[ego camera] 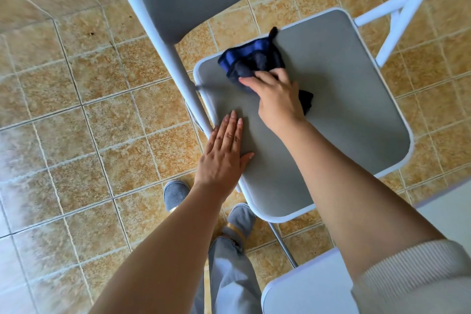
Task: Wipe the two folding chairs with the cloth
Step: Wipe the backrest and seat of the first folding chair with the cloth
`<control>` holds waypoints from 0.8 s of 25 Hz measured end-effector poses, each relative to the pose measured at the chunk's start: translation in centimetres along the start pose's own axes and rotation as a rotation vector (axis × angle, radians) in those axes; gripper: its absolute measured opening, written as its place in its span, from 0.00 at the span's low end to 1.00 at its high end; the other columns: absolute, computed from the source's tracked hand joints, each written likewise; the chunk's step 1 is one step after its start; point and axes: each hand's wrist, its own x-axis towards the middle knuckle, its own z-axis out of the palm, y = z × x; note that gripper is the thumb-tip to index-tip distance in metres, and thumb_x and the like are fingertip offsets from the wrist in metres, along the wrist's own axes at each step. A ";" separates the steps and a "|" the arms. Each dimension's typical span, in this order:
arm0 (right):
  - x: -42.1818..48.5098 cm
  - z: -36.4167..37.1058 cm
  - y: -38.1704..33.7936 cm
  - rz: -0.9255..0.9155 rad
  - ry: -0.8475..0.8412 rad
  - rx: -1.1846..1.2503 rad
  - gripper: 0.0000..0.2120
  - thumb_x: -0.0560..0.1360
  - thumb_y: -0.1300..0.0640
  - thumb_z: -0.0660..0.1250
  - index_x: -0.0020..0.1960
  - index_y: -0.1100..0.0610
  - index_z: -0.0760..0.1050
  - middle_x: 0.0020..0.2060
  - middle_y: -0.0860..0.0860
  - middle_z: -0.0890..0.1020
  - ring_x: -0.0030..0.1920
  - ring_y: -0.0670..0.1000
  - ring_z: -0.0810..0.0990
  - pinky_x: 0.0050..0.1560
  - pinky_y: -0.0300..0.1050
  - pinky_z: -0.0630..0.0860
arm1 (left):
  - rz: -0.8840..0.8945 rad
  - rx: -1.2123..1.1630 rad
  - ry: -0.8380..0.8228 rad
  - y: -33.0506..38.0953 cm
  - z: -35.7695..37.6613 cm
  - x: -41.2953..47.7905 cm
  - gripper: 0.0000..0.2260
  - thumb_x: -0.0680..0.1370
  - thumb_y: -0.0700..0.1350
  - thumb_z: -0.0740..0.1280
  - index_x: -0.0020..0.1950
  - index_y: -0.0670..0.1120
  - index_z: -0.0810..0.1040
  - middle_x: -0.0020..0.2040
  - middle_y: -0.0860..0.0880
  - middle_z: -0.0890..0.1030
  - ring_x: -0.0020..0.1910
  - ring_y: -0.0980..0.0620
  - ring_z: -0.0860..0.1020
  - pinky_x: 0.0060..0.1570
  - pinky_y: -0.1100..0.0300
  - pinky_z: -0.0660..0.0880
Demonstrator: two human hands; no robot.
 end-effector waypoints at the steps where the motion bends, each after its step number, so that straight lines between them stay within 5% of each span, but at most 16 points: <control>1: -1.2 0.0 0.7 -0.039 -0.001 -0.013 0.30 0.67 0.67 0.66 0.64 0.44 0.74 0.62 0.45 0.77 0.61 0.58 0.72 0.50 0.58 0.73 | -0.010 0.000 0.002 0.0 0.0 -0.1 0.31 0.81 0.58 0.51 0.78 0.41 0.52 0.78 0.44 0.53 0.77 0.50 0.51 0.75 0.55 0.50; 6: -9.9 -1.5 8.3 -0.104 -0.020 -0.151 0.33 0.68 0.69 0.62 0.67 0.43 0.72 0.64 0.44 0.75 0.61 0.57 0.71 0.49 0.59 0.74 | -0.013 -0.018 -0.024 0.2 -0.3 0.1 0.31 0.81 0.58 0.50 0.78 0.42 0.50 0.79 0.44 0.51 0.78 0.50 0.49 0.75 0.56 0.47; 12: -8.4 -1.9 7.0 0.448 0.160 -0.016 0.31 0.65 0.67 0.66 0.65 0.46 0.73 0.61 0.49 0.77 0.55 0.61 0.72 0.47 0.59 0.74 | -0.042 -0.068 -0.039 0.5 -1.1 0.9 0.29 0.82 0.57 0.46 0.78 0.43 0.49 0.79 0.46 0.50 0.78 0.53 0.46 0.76 0.57 0.44; 16: -13.5 -0.5 0.8 0.276 0.044 -0.039 0.30 0.67 0.64 0.60 0.66 0.43 0.71 0.64 0.46 0.75 0.59 0.59 0.73 0.45 0.55 0.71 | -0.102 -0.140 -0.012 2.4 -1.4 2.7 0.29 0.81 0.57 0.43 0.78 0.42 0.50 0.79 0.46 0.49 0.78 0.52 0.46 0.76 0.57 0.43; 20: -20.5 -1.2 3.0 0.213 -0.025 -0.143 0.32 0.68 0.65 0.61 0.68 0.43 0.69 0.68 0.46 0.73 0.62 0.58 0.72 0.47 0.55 0.71 | -0.063 -0.075 -0.022 2.9 -0.4 3.4 0.30 0.81 0.58 0.44 0.78 0.42 0.50 0.79 0.45 0.50 0.78 0.50 0.46 0.76 0.55 0.44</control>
